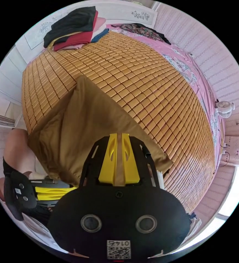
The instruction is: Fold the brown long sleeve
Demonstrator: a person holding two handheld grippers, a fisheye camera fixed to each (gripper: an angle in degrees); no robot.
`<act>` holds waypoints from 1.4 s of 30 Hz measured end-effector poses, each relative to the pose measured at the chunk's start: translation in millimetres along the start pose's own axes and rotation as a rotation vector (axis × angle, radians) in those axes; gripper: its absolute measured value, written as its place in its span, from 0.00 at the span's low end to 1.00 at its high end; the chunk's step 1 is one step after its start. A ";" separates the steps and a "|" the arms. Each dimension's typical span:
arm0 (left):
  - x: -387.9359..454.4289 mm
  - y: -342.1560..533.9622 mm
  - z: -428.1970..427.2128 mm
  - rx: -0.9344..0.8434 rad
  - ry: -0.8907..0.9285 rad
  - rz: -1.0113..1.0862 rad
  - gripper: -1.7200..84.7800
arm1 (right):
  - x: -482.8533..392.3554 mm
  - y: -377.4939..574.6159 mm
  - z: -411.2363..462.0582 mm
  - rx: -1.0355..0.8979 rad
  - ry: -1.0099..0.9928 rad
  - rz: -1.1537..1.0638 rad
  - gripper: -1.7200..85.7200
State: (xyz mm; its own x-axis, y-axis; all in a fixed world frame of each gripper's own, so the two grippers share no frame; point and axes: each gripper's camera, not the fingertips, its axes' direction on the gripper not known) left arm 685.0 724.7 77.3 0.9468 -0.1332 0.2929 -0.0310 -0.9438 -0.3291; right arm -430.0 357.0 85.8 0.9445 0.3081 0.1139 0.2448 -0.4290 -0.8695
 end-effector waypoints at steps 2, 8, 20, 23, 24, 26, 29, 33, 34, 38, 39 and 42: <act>1.4 -5.8 11.7 -0.085 0.020 0.024 0.01 | 6.6 -31.0 44.7 -0.144 0.010 -0.031 0.02; 1.6 -15.5 9.3 -0.068 0.057 0.024 0.01 | 29.9 -95.3 79.9 -0.348 -0.094 -0.200 0.01; 31.0 -29.4 -3.7 -0.047 -0.020 0.088 0.01 | 69.6 -66.0 156.2 -0.170 -0.147 -0.072 0.01; 51.7 -25.9 -8.8 -0.016 -0.122 0.167 0.01 | 69.9 -38.3 168.2 -0.114 -0.114 -0.058 0.01; 55.2 -25.2 -10.0 -0.012 -0.136 0.176 0.01 | 72.2 -28.0 167.1 -0.087 -0.135 -0.060 0.01; 64.9 -25.3 -17.3 -0.008 -0.137 0.197 0.01 | 88.1 39.8 151.3 0.108 -0.299 -0.054 0.02; 72.2 -28.6 -37.5 0.042 -0.041 0.182 0.02 | 103.4 157.9 145.8 0.244 -0.371 -0.003 0.07; 82.0 -32.5 -63.7 0.221 0.057 0.125 0.09 | 112.9 314.4 169.2 0.250 -0.218 0.208 0.11; 87.9 -38.2 -65.0 0.238 0.062 0.120 0.13 | 116.6 362.2 183.8 0.242 -0.204 0.327 0.12; 113.2 -65.0 -48.4 0.228 0.062 0.159 0.21 | 111.2 469.7 256.3 0.142 -0.313 0.553 0.12; 117.0 -69.7 -44.8 0.216 0.069 0.166 0.21 | 110.4 478.9 266.6 0.135 -0.338 0.574 0.11; 138.2 -93.8 -27.8 0.165 0.093 0.224 0.24 | 112.1 515.5 287.7 0.240 -0.417 0.629 0.05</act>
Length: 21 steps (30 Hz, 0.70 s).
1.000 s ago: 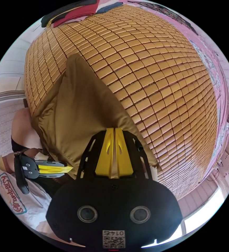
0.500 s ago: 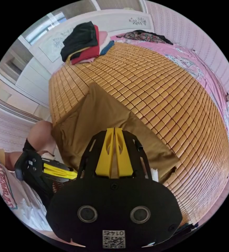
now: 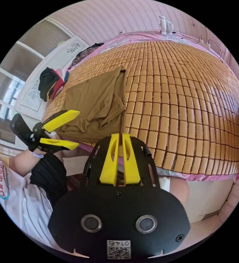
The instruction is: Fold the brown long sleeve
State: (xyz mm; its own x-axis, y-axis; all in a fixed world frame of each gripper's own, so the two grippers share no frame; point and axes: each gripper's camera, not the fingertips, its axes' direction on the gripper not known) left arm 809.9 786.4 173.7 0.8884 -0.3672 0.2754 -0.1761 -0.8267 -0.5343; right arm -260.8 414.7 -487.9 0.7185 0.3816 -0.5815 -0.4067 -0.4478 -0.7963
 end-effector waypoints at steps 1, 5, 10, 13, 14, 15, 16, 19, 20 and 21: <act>5.2 -9.7 9.4 -0.026 -0.001 0.022 0.25 | 10.8 7.2 6.0 0.005 -0.060 -0.002 0.04; 13.6 -37.3 38.5 -0.119 -0.027 0.062 0.27 | 43.6 30.7 23.3 0.035 -0.149 -0.014 0.02; 19.3 -56.6 57.9 -0.181 -0.044 0.076 0.27 | 73.1 58.7 30.8 0.151 -0.324 -0.006 0.02; 21.5 -63.9 66.7 -0.232 -0.051 0.036 0.24 | 90.1 75.3 40.1 0.241 -0.467 0.070 0.02; 20.9 -66.1 65.6 -0.230 -0.076 -0.001 0.22 | 94.9 83.1 47.3 0.273 -0.532 0.107 0.02; 20.5 -66.8 64.5 -0.228 -0.096 -0.018 0.19 | 95.5 86.2 51.9 0.275 -0.553 0.114 0.02; 19.4 -67.2 62.4 -0.225 -0.141 -0.053 0.13 | 93.8 92.1 60.8 0.266 -0.564 0.106 0.02; 18.9 -64.0 57.7 -0.244 -0.232 -0.081 0.04 | 94.0 110.9 76.3 0.261 -0.546 0.083 0.03; 20.8 -61.2 53.6 -0.233 -0.216 -0.078 0.03 | 101.4 120.1 79.6 0.285 -0.522 0.096 0.04; 22.7 -59.7 51.0 -0.229 -0.211 -0.073 0.03 | 107.3 124.6 81.4 0.298 -0.506 0.114 0.04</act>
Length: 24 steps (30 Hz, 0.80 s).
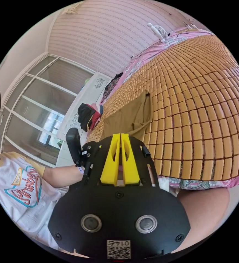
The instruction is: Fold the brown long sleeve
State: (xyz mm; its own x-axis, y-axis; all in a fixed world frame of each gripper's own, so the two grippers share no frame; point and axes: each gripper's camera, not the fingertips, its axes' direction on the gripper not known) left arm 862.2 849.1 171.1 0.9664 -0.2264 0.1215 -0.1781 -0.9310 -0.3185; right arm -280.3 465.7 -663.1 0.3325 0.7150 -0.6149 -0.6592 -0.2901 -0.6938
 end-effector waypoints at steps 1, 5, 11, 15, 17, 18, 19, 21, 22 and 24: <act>4.4 4.8 -5.9 0.006 0.006 0.022 0.03 | 15.9 5.8 -4.2 0.027 0.054 0.039 0.06; 27.8 25.2 -33.3 0.017 0.019 0.142 0.02 | 64.7 6.4 3.6 0.017 0.207 0.142 0.14; 42.0 53.6 -68.3 0.062 0.047 0.237 0.02 | 76.4 -9.0 38.1 0.105 0.276 0.097 0.15; 37.0 62.7 -81.8 0.058 0.082 0.231 0.02 | 76.4 -18.2 57.1 0.090 0.313 0.071 0.09; 31.4 68.4 -88.1 0.082 0.088 0.214 0.03 | 86.4 -22.1 62.9 0.035 0.287 0.102 0.05; 29.9 69.8 -89.4 0.089 0.087 0.212 0.03 | 88.5 -21.2 60.6 0.044 0.264 0.111 0.04; 27.2 71.9 -92.0 0.104 0.083 0.213 0.03 | 92.3 -18.1 51.3 0.077 0.216 0.122 0.04; 23.0 73.8 -97.0 0.144 0.085 0.216 0.03 | 96.0 -12.7 25.5 0.141 0.169 0.146 0.04; 20.8 73.4 -100.7 0.177 0.106 0.221 0.03 | 94.9 -9.2 3.2 0.187 0.158 0.157 0.03; 18.6 69.0 -103.6 0.198 0.127 0.219 0.03 | 85.3 -2.9 -37.8 0.272 0.178 0.147 0.03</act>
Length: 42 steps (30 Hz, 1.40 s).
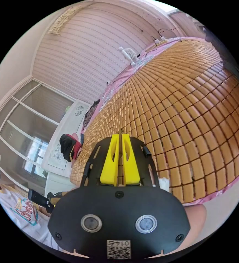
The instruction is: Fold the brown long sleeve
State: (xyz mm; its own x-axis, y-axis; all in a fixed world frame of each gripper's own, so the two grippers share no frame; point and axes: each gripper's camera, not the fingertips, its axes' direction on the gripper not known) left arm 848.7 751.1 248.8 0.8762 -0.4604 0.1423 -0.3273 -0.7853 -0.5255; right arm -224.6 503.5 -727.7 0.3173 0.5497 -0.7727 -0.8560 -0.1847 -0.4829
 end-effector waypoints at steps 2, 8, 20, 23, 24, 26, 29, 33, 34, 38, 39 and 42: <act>-5.2 -4.4 -6.7 0.077 0.030 -0.026 0.03 | -10.5 -7.1 -57.8 0.085 0.032 -0.025 0.03; -28.6 16.5 -27.8 0.254 0.078 -0.157 0.04 | -86.4 -44.1 -99.1 0.024 0.146 -0.216 0.04; -176.9 156.1 -31.9 0.052 -0.109 -0.867 0.12 | -189.3 -105.3 139.7 -0.308 0.252 -0.425 0.15; -190.2 165.9 -27.1 0.058 -0.081 -0.911 0.14 | -194.8 -111.6 151.1 -0.322 0.396 -0.530 0.17; -191.6 165.3 -24.7 0.052 -0.084 -0.909 0.15 | -194.8 -113.9 155.0 -0.339 0.416 -0.544 0.18; -194.9 156.1 -12.0 0.010 -0.100 -0.854 0.17 | -194.2 -121.6 174.2 -0.415 0.463 -0.584 0.18; -196.2 142.8 8.6 -0.081 -0.167 -0.773 0.17 | -198.5 -120.9 198.3 -0.510 0.517 -0.647 0.16; -189.4 134.8 24.6 -0.153 -0.260 -0.705 0.15 | -217.1 -118.0 200.8 -0.545 0.505 -0.686 0.12; -187.6 132.4 26.1 -0.160 -0.278 -0.688 0.15 | -221.3 -115.2 199.3 -0.542 0.510 -0.709 0.11; -188.5 127.7 27.1 -0.164 -0.299 -0.635 0.08 | -221.2 -119.0 177.1 -0.523 0.456 -0.708 0.06; -187.0 125.7 27.0 -0.163 -0.288 -0.608 0.07 | -220.4 -120.3 170.6 -0.518 0.433 -0.700 0.06; -179.8 116.5 31.1 -0.206 -0.352 -0.522 0.03 | -215.6 -121.4 122.9 -0.422 0.295 -0.664 0.05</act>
State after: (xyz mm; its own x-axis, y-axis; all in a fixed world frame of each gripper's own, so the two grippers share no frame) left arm 664.0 755.2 135.9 0.9899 0.1374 0.0336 0.1412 -0.9479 -0.2857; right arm -239.3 507.5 -451.8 0.8455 0.4268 -0.3208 -0.2473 -0.2196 -0.9437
